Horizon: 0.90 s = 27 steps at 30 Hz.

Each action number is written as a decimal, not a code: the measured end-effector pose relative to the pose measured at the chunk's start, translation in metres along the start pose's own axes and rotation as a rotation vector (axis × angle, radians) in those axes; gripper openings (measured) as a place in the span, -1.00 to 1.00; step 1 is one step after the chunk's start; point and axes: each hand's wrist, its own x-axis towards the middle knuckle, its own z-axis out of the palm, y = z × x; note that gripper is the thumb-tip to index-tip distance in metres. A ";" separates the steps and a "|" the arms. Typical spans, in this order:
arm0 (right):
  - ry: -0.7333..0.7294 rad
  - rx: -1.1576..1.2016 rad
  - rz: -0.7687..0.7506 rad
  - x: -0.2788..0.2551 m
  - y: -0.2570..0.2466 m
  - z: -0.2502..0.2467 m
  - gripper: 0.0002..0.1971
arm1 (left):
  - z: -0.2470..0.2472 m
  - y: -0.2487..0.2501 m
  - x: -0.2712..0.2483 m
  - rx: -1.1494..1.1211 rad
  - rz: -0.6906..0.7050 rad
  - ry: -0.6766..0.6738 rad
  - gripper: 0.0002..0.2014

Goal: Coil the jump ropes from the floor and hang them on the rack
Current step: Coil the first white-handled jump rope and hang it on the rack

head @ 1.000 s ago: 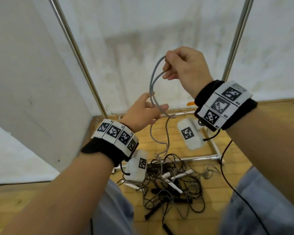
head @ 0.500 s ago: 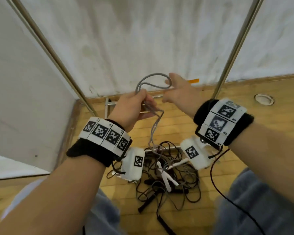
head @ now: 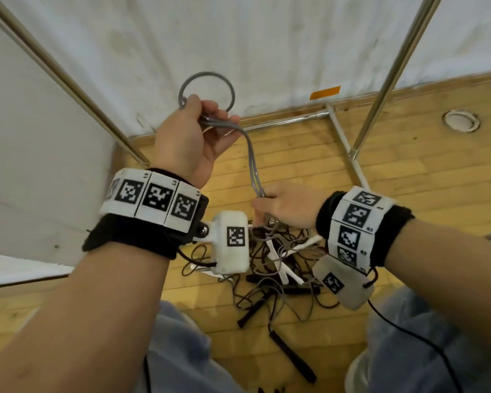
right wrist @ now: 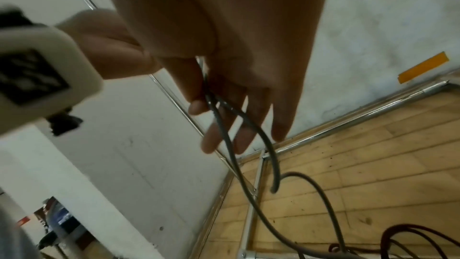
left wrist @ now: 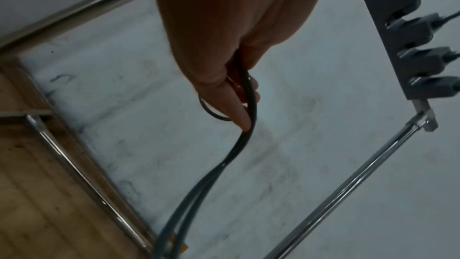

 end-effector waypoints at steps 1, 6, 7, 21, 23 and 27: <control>0.015 -0.042 0.009 -0.002 0.001 -0.001 -0.67 | -0.002 -0.002 0.000 0.031 -0.001 0.015 -0.62; 0.176 0.052 0.017 -0.013 -0.008 -0.027 -0.68 | -0.006 -0.013 -0.007 0.427 -0.059 -0.114 -0.69; 0.207 0.161 -0.007 -0.016 -0.012 -0.032 -0.69 | -0.007 -0.016 -0.010 0.539 -0.091 -0.182 -0.64; 0.451 1.088 -0.223 -0.045 -0.059 -0.087 -0.73 | 0.024 -0.048 -0.045 0.843 0.080 -0.538 -0.93; 0.477 1.031 -0.240 -0.047 -0.058 -0.089 -0.72 | 0.024 -0.048 -0.044 0.909 0.157 -0.535 -0.89; 0.424 0.788 -0.193 -0.048 -0.049 -0.079 -0.56 | 0.019 -0.039 -0.044 0.853 0.246 -0.406 -0.78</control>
